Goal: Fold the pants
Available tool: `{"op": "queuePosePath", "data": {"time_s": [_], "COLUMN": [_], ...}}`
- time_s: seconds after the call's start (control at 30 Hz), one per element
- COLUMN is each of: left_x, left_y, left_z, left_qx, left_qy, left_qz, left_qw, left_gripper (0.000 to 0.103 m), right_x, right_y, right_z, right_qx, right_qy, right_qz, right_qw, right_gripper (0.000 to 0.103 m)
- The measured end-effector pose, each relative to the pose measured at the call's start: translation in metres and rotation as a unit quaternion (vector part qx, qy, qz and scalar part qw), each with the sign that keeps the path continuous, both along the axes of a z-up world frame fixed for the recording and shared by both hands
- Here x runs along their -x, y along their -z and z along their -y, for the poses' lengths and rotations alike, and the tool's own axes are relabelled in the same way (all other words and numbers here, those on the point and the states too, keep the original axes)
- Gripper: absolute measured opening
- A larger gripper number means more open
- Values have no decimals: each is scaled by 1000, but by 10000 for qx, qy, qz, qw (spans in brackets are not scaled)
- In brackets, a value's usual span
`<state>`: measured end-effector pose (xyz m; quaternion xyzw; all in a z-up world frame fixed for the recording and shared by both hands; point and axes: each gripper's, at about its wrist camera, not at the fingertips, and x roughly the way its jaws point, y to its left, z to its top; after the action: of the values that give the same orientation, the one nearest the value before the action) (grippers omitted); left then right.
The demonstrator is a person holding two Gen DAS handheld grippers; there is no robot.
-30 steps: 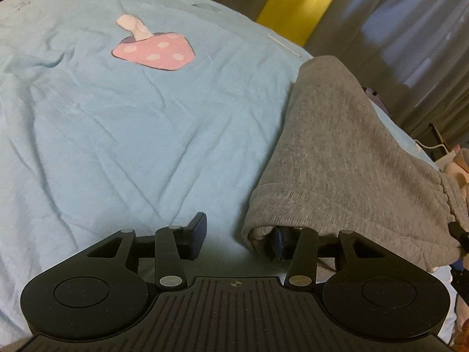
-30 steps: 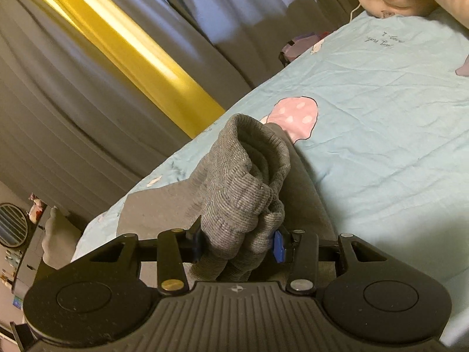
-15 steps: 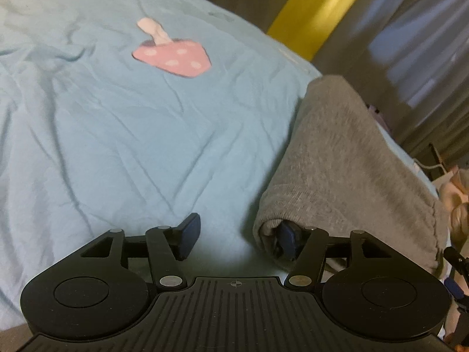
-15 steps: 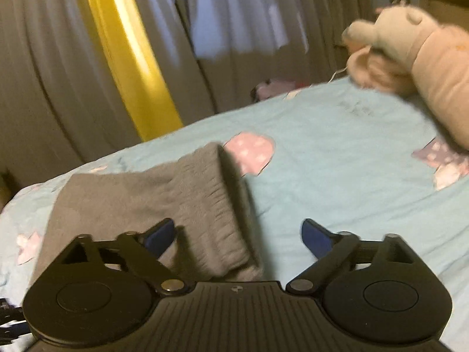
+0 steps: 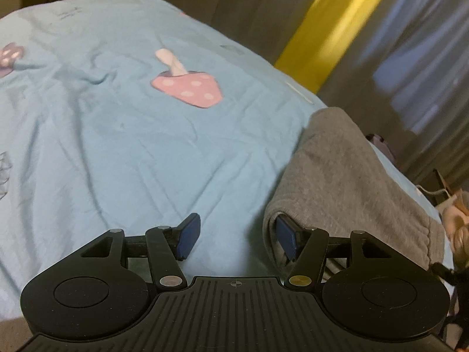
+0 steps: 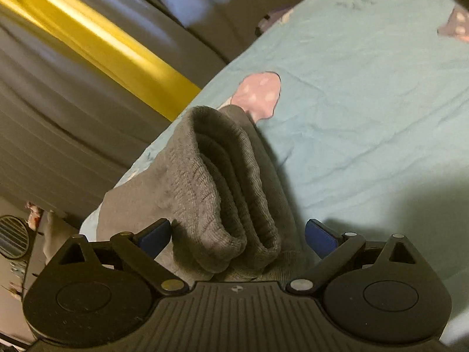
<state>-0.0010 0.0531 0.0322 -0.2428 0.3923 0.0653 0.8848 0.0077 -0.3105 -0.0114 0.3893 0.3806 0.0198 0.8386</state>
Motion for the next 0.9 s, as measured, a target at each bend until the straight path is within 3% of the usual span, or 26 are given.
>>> {"op": "queuePosePath", "data": {"time_s": [0.03, 0.13, 0.17, 0.3, 0.4, 0.53, 0.6, 0.67, 0.73, 0.8, 0.83, 0.9], "left_x": [5, 16, 16, -2, -9, -6, -7, -11, -22, -30, -34, -35], "left_y": [-3, -13, -15, -21, -22, -14, -6, 5, 17, 22, 27, 32], "left_z": [-4, -18, -18, 4, 24, 61, 76, 90, 94, 90, 82, 61], "left_qx": [-126, -94, 26, -1, 219, 91, 78, 321, 615, 290, 457, 1080], "left_qy": [-310, -873, -755, 106, 578, 1229, 1520, 1852, 2021, 1843, 1703, 1168], "left_qz": [79, 374, 429, 320, 254, 87, -57, -316, -452, -405, -464, -501], "left_qw": [9994, 9954, 9962, 9994, 9978, 9923, 9883, 9817, 9764, 9816, 9832, 9860], "left_gripper": [64, 81, 85, 86, 86, 86, 86, 86, 82, 80, 74, 51], "right_x": [-1, 0, -1, -4, 12, 52, 58, 54, 44, 38, 39, 46], "right_y": [2, 3, 5, 12, 4, -1, 6, 14, 19, 22, 21, 17], "right_z": [0, -5, -6, -1, 6, 1, -9, -20, -31, -36, -34, -20], "right_qx": [-5, -37, -91, -325, -583, -1375, -1553, -1581, -1597, -1828, -1722, -1217], "right_qy": [-4, -17, -46, -13, 238, 160, -10, -41, -82, -88, 21, 578], "right_qz": [-21, -76, -92, -144, -162, -150, -259, -322, -341, -111, -33, 56], "right_qw": [10000, 10000, 9999, 9994, 9979, 9903, 9875, 9869, 9865, 9830, 9851, 9909], "right_gripper": [99, 99, 99, 99, 99, 99, 99, 99, 99, 99, 99, 96]}}
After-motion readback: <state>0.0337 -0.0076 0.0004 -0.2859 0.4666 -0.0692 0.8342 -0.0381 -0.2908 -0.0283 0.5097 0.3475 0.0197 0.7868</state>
